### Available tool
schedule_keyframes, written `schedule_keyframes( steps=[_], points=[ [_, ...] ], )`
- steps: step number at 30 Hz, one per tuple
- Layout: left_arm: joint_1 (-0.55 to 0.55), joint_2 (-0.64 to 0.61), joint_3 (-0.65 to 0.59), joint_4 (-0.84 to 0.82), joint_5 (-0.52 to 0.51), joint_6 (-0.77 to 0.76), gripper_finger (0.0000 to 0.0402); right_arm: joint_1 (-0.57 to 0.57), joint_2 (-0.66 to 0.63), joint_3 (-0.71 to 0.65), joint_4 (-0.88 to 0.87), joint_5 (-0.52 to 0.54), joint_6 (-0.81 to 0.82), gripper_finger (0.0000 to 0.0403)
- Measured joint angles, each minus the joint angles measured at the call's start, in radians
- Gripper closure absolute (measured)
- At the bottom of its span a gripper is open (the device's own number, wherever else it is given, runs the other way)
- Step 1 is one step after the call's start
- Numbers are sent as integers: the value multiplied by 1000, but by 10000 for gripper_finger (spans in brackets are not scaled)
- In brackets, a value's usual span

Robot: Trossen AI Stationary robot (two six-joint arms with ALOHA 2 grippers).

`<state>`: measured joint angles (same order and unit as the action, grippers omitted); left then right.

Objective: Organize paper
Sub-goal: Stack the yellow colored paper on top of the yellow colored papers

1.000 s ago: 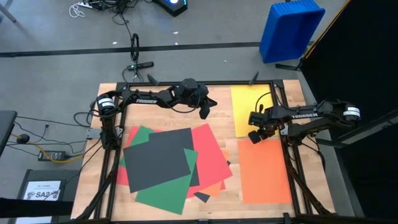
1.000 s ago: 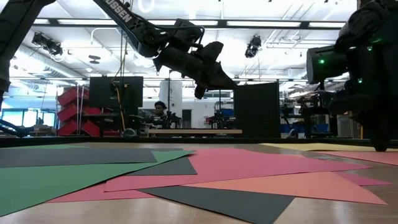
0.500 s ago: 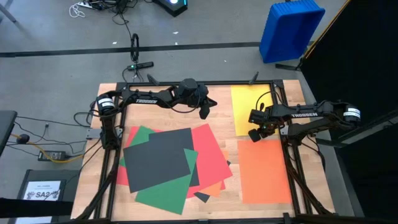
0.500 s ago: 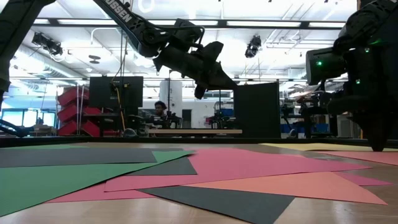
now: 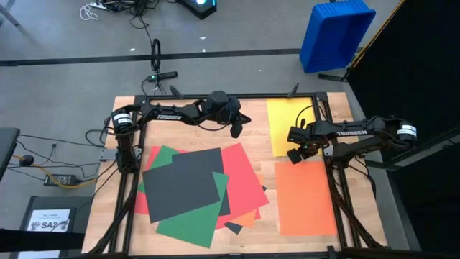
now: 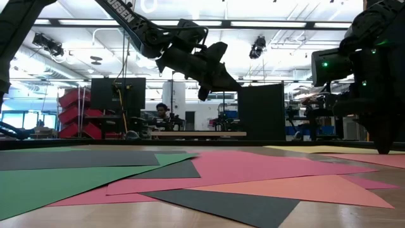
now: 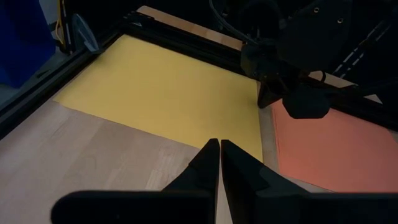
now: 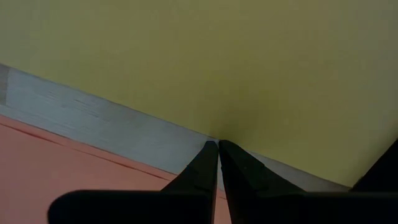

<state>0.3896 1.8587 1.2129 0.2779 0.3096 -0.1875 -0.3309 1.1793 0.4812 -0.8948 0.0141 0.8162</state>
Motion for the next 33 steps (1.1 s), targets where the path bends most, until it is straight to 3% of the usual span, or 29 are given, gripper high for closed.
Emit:
schedule_keyframes(
  steps=[15, 28, 33],
  points=[
    [-9, 0, 0, 0, 0, 0, 402, 0, 0, 2, -2, -2, -7, 403],
    [-13, 0, 0, -2, 0, 0, 402, 36, 2, 121, -78, -30, -8, 403],
    [-13, 0, 0, 0, 0, 1, 402, 4, 4, 198, 97, -1, -95, 403]
  ],
)
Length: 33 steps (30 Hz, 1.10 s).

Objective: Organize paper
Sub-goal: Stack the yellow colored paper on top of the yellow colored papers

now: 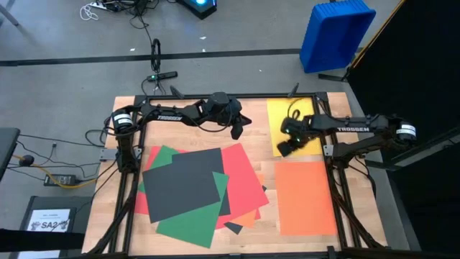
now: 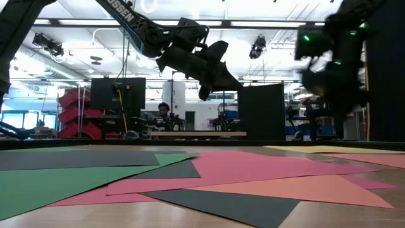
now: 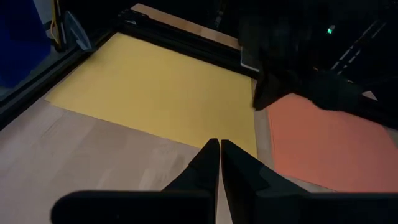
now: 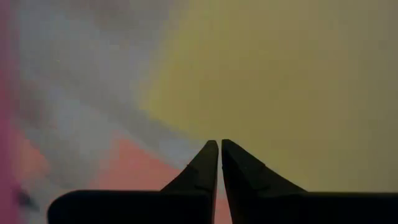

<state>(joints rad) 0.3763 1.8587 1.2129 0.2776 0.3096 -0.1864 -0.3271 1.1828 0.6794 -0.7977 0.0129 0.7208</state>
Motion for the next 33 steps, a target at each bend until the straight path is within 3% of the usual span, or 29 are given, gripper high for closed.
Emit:
schedule_keyframes(
  steps=[4, 8, 12, 20, 24, 33],
  points=[
    [0, 0, 0, 15, 0, -1, 402, -113, 72, 40, 233, 18, -131, 403],
    [0, 0, 0, 17, 0, -1, 402, -245, 236, 116, 371, -5, -257, 403],
    [0, 0, 0, 8, 0, -1, 402, -332, 416, 249, 417, -61, -351, 403],
    [0, 0, 0, -10, 0, -1, 402, -402, 671, 468, 405, -76, -427, 403],
    [0, 0, 0, -19, 0, -1, 402, -417, 739, 500, 374, -51, -436, 403],
    [0, 0, 0, -15, -5, 1, 402, -453, 738, 503, 333, 80, -453, 403]
  ],
)
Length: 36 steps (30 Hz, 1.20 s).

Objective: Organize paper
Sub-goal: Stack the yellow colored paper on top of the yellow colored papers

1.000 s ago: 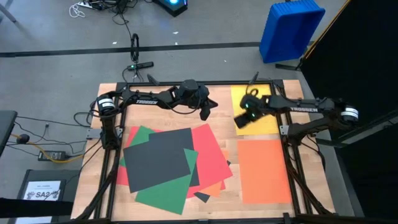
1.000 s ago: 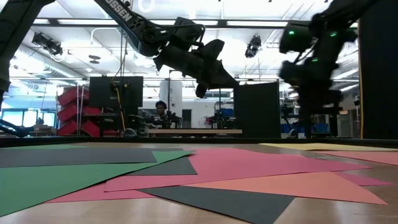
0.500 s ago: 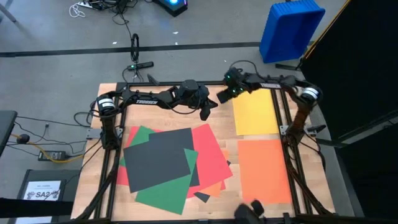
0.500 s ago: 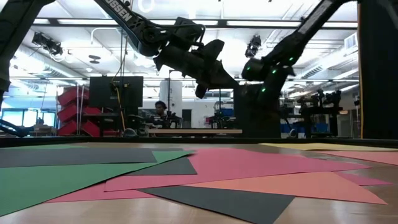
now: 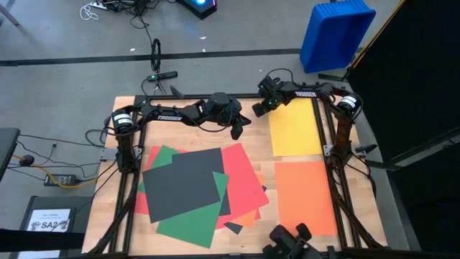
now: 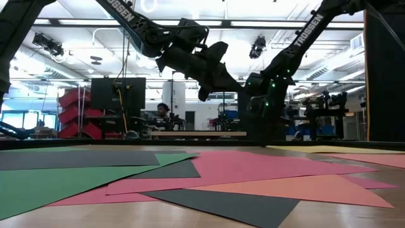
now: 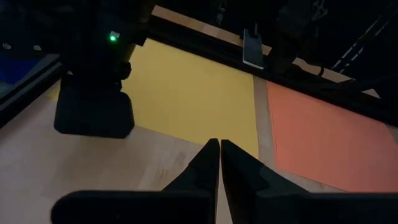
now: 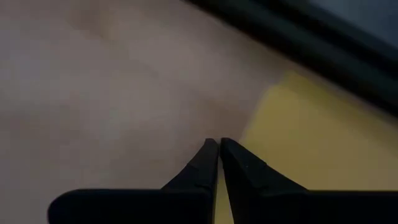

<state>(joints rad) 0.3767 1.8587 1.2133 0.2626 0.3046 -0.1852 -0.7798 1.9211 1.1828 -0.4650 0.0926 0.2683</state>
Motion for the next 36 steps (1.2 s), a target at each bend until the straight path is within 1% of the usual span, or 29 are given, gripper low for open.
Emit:
schedule_keyframes(
  steps=[3, 11, 19, 22, 26, 32, 36],
  points=[
    [0, 0, 0, 0, 0, 0, 402, -15, -1, 0, -17, 19, -2, 403],
    [0, 0, 0, 1, 0, 1, 402, -27, -1, 0, -22, 22, -12, 403],
    [0, 0, 0, 0, -1, 1, 402, 8, -12, -4, 5, -23, -28, 403],
    [0, 0, 0, 0, -1, 1, 402, 28, -46, -5, 7, -42, -36, 403],
    [0, 0, 0, 0, -1, 0, 402, 42, -91, -5, -7, -43, -37, 403],
    [0, 0, 0, 0, -1, -1, 402, 45, -169, -4, -18, -32, -37, 403],
    [0, 0, 0, 2, -1, -5, 402, 45, -184, -3, -14, 0, -37, 403]
  ],
)
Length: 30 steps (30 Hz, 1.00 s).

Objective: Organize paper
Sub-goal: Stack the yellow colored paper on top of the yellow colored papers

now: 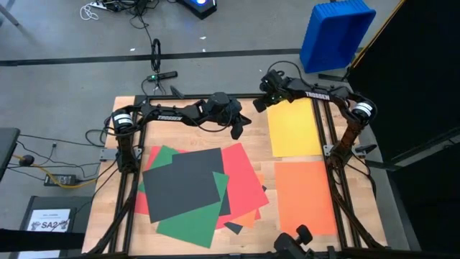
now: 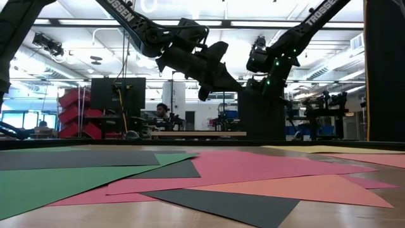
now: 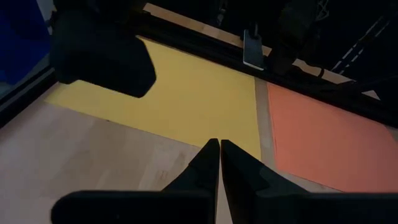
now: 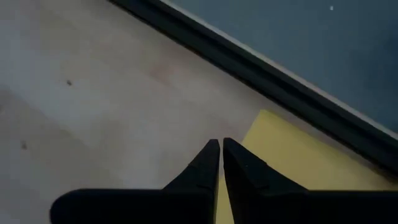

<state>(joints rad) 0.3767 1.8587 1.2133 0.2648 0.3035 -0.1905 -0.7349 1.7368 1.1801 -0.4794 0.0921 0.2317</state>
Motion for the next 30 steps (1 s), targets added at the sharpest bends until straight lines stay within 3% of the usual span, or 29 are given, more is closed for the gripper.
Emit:
schedule_keyframes(
  steps=[9, 23, 30],
  points=[
    [-8, 0, 0, 5, 1, 0, 402, -10, 77, 0, 16, -8, 0, 403],
    [-9, 0, 0, 9, 0, 1, 402, -34, 78, 0, 26, -19, -6, 403],
    [-10, 0, 0, 21, 0, -1, 402, -24, 162, 0, 32, -48, 10, 403]
  ],
)
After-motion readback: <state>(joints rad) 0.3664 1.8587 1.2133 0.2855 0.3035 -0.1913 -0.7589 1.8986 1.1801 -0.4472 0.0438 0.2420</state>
